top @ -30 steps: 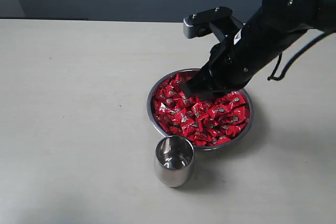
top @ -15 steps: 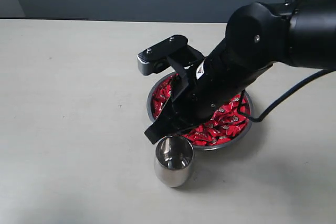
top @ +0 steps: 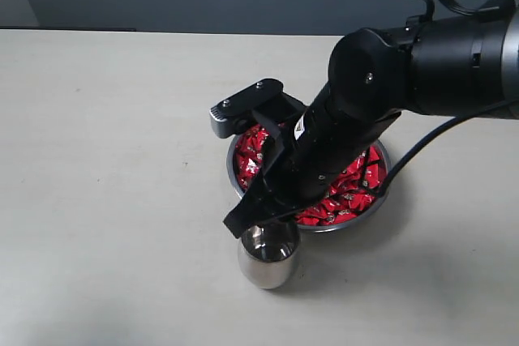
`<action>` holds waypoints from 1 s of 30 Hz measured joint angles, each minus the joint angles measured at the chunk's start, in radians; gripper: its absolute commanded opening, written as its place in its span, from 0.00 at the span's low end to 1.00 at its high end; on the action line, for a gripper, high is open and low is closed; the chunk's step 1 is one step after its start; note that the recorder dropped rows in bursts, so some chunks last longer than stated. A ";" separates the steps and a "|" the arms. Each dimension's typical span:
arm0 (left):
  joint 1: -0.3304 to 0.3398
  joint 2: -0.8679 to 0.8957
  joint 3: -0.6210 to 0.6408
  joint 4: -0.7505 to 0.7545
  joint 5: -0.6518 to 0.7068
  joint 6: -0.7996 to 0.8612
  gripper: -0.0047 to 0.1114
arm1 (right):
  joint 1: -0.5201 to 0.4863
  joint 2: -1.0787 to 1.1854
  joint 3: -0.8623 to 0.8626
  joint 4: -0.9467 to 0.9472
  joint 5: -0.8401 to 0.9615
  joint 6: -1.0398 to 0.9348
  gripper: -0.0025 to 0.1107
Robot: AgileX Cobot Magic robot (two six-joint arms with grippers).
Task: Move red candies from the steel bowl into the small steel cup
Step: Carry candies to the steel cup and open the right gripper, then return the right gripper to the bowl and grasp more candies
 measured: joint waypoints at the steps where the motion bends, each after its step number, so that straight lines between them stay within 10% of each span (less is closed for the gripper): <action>1: 0.000 0.000 0.000 0.000 0.000 0.000 0.04 | 0.000 0.000 0.000 0.000 0.008 -0.002 0.06; 6: 0.000 0.000 0.000 0.000 0.000 0.000 0.04 | 0.000 0.000 0.000 0.002 0.026 -0.012 0.38; 20: 0.000 0.000 0.000 0.000 0.000 0.000 0.04 | 0.000 -0.059 0.000 -0.103 -0.027 0.003 0.38; 30: 0.000 0.000 0.000 0.000 0.000 0.000 0.04 | 0.000 -0.110 -0.026 -0.742 -0.036 0.489 0.38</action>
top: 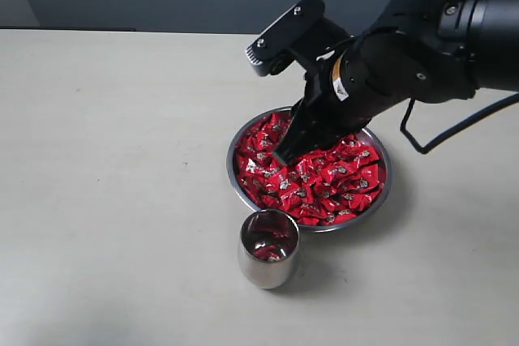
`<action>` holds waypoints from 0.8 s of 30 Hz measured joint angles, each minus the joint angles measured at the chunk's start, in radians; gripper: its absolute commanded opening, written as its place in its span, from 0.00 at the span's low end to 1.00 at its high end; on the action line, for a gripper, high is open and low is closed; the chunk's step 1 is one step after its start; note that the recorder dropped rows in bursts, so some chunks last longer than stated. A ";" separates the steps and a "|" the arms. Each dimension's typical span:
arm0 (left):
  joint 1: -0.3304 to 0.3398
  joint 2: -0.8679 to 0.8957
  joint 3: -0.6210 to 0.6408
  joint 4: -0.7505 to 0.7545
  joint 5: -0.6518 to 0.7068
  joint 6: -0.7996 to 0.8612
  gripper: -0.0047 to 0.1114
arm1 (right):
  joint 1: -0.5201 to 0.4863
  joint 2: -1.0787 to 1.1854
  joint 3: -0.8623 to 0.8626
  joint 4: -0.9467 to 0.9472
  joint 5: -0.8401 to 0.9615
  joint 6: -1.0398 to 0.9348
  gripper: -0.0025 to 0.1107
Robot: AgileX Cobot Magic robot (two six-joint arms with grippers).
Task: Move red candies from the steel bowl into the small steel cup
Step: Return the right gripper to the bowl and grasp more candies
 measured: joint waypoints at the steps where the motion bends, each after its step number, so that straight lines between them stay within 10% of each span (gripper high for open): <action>1: 0.000 0.000 0.000 0.000 0.000 0.000 0.04 | 0.000 0.000 -0.002 -0.073 0.006 0.049 0.38; 13: 0.000 0.000 0.000 0.000 0.000 0.000 0.04 | -0.039 0.106 -0.006 -0.322 0.005 0.223 0.38; 24: 0.000 0.000 0.000 0.000 0.000 0.000 0.04 | -0.232 0.198 -0.111 -0.047 0.009 0.084 0.38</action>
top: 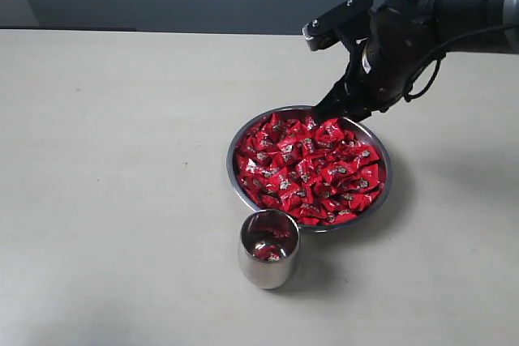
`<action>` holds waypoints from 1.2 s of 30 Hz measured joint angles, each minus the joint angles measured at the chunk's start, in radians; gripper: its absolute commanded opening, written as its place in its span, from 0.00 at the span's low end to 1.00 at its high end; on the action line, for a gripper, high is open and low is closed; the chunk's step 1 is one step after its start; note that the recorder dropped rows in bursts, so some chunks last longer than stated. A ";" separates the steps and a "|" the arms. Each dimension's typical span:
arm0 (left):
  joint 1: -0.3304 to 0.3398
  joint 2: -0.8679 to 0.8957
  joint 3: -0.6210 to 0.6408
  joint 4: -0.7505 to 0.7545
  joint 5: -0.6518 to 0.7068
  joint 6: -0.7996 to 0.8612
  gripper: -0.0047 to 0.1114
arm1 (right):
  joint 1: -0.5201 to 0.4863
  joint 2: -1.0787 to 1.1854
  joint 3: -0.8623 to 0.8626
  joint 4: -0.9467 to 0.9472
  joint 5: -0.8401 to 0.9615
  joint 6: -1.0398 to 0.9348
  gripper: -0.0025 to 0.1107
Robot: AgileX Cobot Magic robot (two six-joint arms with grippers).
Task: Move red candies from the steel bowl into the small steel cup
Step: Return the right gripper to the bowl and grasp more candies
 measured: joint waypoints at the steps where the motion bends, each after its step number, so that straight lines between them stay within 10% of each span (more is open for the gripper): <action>1: 0.000 0.000 0.000 0.000 0.000 0.000 0.04 | -0.011 0.004 -0.015 0.053 0.000 -0.036 0.38; 36: 0.000 0.000 0.000 0.000 0.000 0.000 0.04 | -0.029 0.265 -0.143 0.302 0.071 -0.365 0.38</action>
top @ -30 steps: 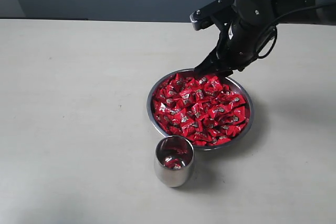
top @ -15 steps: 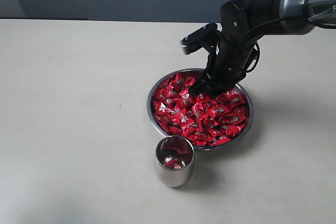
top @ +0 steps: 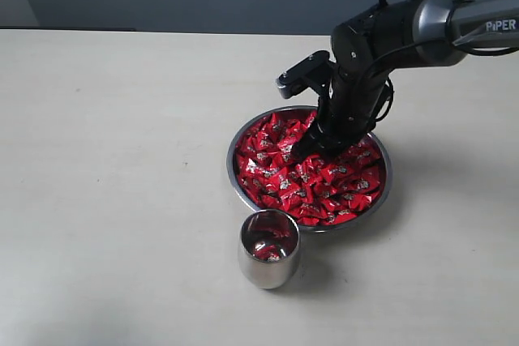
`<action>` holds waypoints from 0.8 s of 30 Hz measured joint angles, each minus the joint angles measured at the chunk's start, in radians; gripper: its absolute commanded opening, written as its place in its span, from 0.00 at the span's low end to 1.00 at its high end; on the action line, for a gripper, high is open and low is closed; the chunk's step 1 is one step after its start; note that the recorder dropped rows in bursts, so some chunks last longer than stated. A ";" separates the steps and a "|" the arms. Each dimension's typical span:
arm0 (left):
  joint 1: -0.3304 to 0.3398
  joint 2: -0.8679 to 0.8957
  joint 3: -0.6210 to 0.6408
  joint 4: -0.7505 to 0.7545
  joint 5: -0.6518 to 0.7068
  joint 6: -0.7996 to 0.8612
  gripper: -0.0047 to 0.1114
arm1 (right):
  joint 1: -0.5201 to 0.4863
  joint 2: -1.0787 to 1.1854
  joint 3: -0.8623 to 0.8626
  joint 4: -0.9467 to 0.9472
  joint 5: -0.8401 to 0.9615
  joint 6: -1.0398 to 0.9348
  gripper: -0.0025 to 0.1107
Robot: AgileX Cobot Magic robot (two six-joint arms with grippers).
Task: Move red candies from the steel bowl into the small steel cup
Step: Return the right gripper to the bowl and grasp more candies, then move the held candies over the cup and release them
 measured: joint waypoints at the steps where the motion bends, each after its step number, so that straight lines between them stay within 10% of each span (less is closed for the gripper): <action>1: 0.000 0.000 0.000 0.000 0.000 0.000 0.04 | 0.000 0.003 0.000 -0.006 -0.003 0.000 0.38; 7: 0.000 0.000 0.000 0.000 0.000 0.000 0.04 | 0.000 0.013 0.000 -0.086 -0.003 0.025 0.35; 13: 0.000 0.000 0.000 0.000 0.000 0.000 0.04 | 0.000 0.013 0.000 -0.105 -0.005 0.042 0.01; 24: 0.000 0.000 0.000 0.000 0.000 0.000 0.04 | 0.000 -0.032 0.000 -0.105 0.012 0.060 0.02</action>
